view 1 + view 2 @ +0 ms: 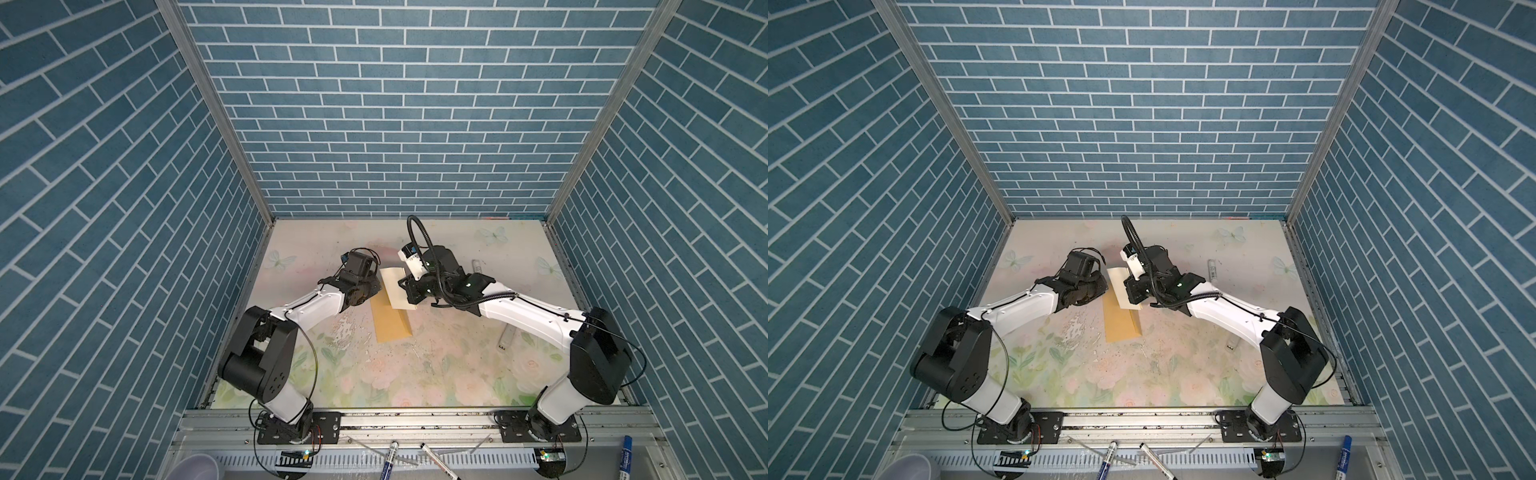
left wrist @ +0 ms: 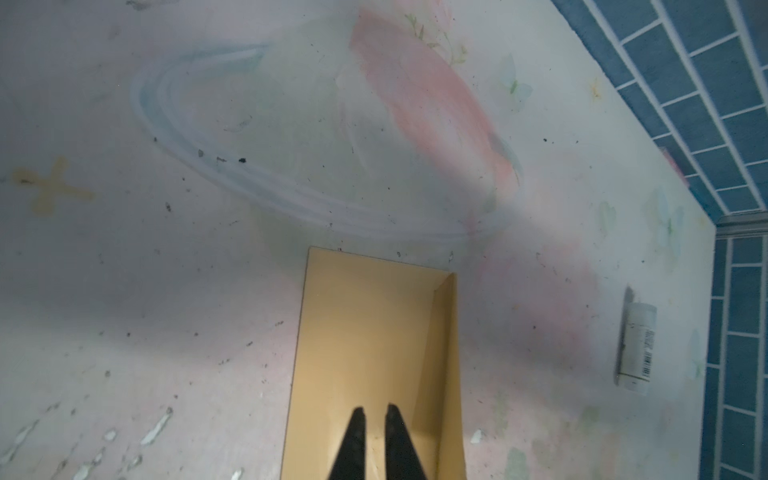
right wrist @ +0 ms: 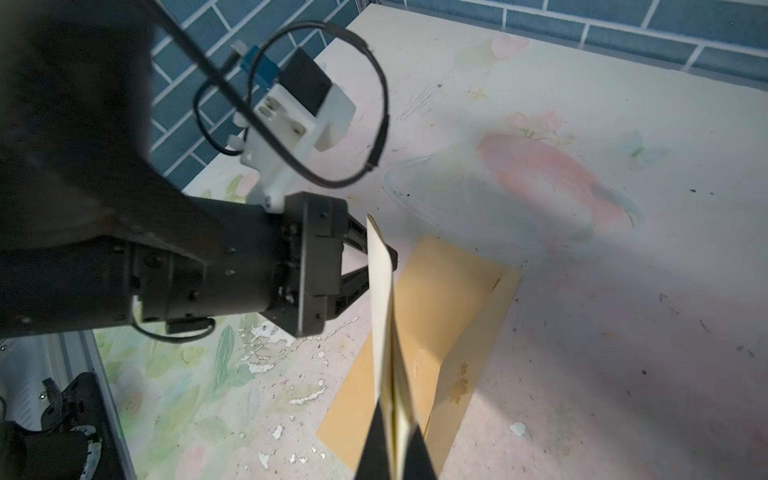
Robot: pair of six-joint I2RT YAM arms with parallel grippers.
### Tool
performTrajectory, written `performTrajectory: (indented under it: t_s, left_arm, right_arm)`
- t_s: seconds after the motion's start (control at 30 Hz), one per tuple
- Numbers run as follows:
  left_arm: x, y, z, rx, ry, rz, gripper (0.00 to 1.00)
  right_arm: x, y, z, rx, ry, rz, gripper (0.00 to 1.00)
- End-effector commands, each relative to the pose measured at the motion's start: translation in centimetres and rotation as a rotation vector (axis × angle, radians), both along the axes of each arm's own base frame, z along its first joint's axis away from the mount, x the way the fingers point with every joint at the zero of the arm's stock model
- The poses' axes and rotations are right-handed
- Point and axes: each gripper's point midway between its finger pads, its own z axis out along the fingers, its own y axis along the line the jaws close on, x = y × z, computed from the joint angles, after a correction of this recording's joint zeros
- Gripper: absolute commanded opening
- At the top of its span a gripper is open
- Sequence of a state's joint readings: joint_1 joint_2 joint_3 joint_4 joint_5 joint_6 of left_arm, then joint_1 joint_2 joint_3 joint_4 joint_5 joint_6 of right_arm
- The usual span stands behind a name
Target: Place the letter into the envelope and seal it
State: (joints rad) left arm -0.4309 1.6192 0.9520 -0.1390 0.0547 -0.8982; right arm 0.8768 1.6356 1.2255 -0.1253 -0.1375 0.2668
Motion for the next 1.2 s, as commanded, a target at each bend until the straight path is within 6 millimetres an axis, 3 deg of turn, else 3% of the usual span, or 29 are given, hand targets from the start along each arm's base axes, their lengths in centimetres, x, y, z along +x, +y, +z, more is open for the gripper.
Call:
performTrajectory:
  t_s: [0.0, 0.13, 0.33, 0.57, 0.9, 1.17]
  left_arm:
    - [0.3, -0.2, -1.1, -0.041, 0.022, 0.0, 0.07]
    - [0.7, 0.0, -2.2, -0.061, 0.045, 0.014, 0.04]
    - [1.0, 0.8, -3.6, -0.073, 0.064, 0.039, 0.02]
    - [1.5, 1.3, -3.9, -0.08, 0.068, 0.046, 0.0]
    - [1.7, 0.3, -5.3, -0.096, 0.108, 0.022, 0.0]
    - [1.3, 0.0, -6.7, -0.056, 0.143, 0.01, 0.0]
  right_arm:
    - [1.2, 1.1, 1.1, 0.014, -0.031, -0.059, 0.0]
    - [1.7, 1.0, 0.1, -0.005, -0.026, -0.09, 0.0]
    - [0.3, 3.3, -0.5, 0.077, 0.078, -0.008, 0.0]
    - [0.1, 4.4, -1.9, 0.113, 0.155, -0.005, 0.0]
    - [1.5, 2.6, -4.8, 0.011, 0.145, -0.108, 0.0]
    - [2.5, 0.9, -4.3, -0.01, 0.101, -0.173, 0.0]
